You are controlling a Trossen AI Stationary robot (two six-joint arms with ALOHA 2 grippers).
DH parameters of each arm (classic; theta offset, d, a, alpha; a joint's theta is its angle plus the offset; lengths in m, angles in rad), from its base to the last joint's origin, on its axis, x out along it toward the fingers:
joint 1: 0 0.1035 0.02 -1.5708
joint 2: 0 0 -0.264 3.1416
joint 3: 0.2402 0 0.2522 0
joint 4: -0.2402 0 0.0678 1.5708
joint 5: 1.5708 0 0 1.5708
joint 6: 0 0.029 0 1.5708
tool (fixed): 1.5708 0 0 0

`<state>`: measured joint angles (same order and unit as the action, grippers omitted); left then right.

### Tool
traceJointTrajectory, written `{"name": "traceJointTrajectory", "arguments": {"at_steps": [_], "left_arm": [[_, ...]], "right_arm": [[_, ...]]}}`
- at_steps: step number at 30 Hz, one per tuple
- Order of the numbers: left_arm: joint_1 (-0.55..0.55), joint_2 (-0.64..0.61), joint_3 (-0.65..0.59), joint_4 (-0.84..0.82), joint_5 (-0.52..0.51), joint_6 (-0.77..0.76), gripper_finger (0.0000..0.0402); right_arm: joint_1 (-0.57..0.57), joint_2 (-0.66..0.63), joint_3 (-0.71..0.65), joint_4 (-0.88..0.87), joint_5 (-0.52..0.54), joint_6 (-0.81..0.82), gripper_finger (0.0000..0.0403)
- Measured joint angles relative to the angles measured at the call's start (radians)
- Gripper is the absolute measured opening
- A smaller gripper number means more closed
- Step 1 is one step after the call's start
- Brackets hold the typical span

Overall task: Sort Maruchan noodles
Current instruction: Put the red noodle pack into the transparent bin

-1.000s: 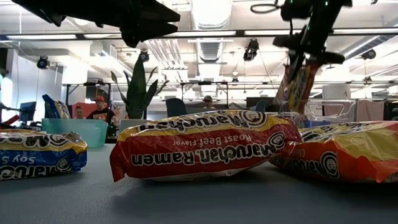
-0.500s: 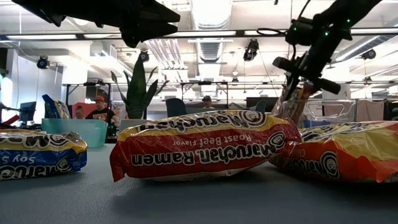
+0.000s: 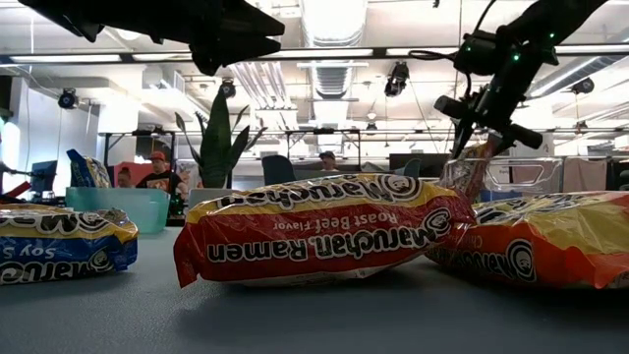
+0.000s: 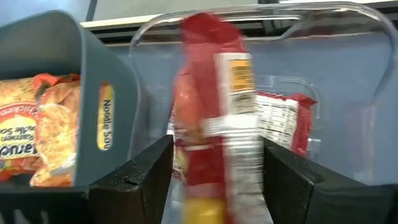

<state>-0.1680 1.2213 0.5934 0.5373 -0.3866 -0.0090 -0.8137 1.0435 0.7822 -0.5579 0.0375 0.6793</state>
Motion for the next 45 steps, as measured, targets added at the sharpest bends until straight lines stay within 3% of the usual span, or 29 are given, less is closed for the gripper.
{"name": "traceJointTrajectory", "arguments": {"at_steps": [6, 13, 20, 35, 39, 45], "left_arm": [[0.000, 0.000, 0.000, 0.000, 0.000, 0.000, 0.0194], [0.000, 0.000, 0.000, 0.000, 0.000, 0.000, 0.0194], [0.000, 0.000, 0.000, 0.000, 0.000, 0.001, 0.0194], [0.000, 0.026, 0.000, 0.002, 0.000, 0.016, 0.0194], [0.000, 0.026, 0.000, 0.003, 0.000, 0.016, 0.0194], [0.002, 0.026, 0.000, 0.003, 0.000, 0.016, 0.0194]], "right_arm": [[-0.027, -0.002, 0.003, -0.035, 0.000, -0.033, 0.0211], [-0.038, -0.001, 0.106, -0.180, 0.099, -0.100, 0.0210], [-0.035, 0.000, 0.161, -0.265, 0.105, -0.116, 0.0204], [0.048, 0.217, 0.076, -0.142, 0.174, -0.142, 0.0038], [0.052, 0.270, 0.080, -0.126, 0.182, -0.154, 0.0014], [0.075, 0.290, 0.081, -0.075, 0.191, -0.158, 0.0009]]}}
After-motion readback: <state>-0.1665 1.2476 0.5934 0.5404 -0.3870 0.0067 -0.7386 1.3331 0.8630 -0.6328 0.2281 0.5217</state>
